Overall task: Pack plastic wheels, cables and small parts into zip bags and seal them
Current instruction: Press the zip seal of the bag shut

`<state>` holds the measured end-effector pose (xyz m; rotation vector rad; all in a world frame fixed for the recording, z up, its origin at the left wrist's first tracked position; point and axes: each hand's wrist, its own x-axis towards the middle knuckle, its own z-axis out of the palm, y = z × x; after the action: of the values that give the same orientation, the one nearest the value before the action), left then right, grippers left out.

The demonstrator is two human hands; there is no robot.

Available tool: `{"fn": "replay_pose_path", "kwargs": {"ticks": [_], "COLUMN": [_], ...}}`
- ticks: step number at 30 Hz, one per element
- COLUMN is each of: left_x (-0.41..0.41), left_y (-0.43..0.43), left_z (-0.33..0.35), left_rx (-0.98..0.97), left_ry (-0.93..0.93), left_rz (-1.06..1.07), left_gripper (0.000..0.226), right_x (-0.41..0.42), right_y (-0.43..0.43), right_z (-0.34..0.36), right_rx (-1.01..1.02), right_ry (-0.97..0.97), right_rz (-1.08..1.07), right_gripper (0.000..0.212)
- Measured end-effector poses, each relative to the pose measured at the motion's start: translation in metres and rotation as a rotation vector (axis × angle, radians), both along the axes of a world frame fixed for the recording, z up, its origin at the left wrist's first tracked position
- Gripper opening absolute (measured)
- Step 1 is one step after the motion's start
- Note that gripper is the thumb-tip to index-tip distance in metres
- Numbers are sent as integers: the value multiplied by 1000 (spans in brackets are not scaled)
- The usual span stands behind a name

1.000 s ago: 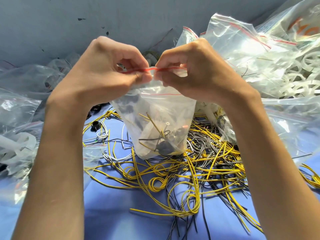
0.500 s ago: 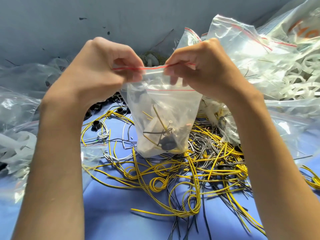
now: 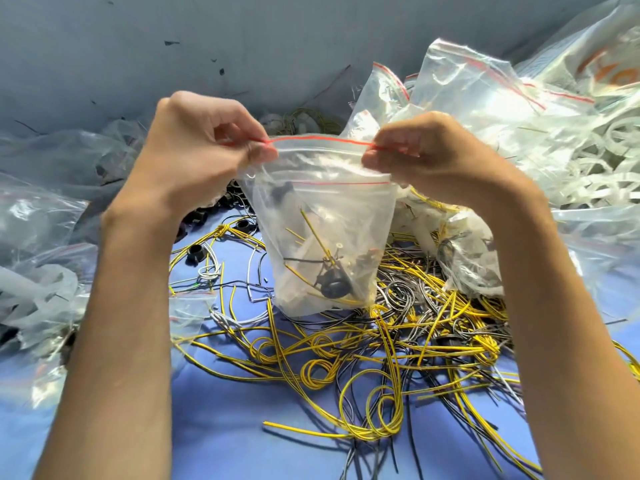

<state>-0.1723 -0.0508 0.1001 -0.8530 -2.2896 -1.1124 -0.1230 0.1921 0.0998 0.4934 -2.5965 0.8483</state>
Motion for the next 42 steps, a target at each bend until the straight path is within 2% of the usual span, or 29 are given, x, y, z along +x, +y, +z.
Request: {"fn": "replay_pose_path", "kwargs": {"ticks": [5, 8, 11, 14, 16, 19, 23, 25, 27, 28, 30, 33, 38, 42], "left_x": [2, -1, -4, -6, -7, -8, -8, -7, -6, -6, -7, -9, -11, -14], "left_y": [2, 0, -3, -5, -3, 0, 2, 4, 7, 8, 9, 7, 3, -4], "left_z": [1, -2, -8, -9, -7, -6, -7, -6, -5, -5, -6, -7, -10, -16], "left_rx": [93, 146, 104, 113, 126, 129, 145, 182, 204, 198, 152, 85, -74, -291], "left_ry": [-7, -150, -278, -195, -111, -38, -49, -63, -63, -63, -81, -217, -416, -563], "left_rz": [-31, -77, -120, -68, -6, 47, 32, 3, -10, -5, 3, -72, -185, -139], "left_gripper": [11, 8, 3, 11, 10, 11, 24, 31, 31, 30, 23, 10, 53, 109], "right_x": [0, -2, -6, -7, -6, -3, -2, -2, -3, -4, -3, -4, -7, -12], "right_y": [-4, -3, 2, -1, -5, -9, -12, -14, -17, -18, -21, -18, -14, -17], "right_z": [4, 3, -1, -3, -1, 2, -3, -7, -9, -11, -12, -16, -20, -22], "right_rx": [-31, -37, -78, -184, -298, -229, -15, -39, -25, -30, -65, -194, -259, -195], "right_ry": [180, 229, 216, 173, 128, -11, -146, -152, -135, -115, -97, -140, -139, -111], "right_rz": [-45, -78, -128, -137, -73, -26, 17, 64, 54, 55, 79, 87, 103, 75], "right_gripper": [23, 24, 28, 35, 50, 67, 52, 40, 43, 37, 17, 17, 3, 15]}}
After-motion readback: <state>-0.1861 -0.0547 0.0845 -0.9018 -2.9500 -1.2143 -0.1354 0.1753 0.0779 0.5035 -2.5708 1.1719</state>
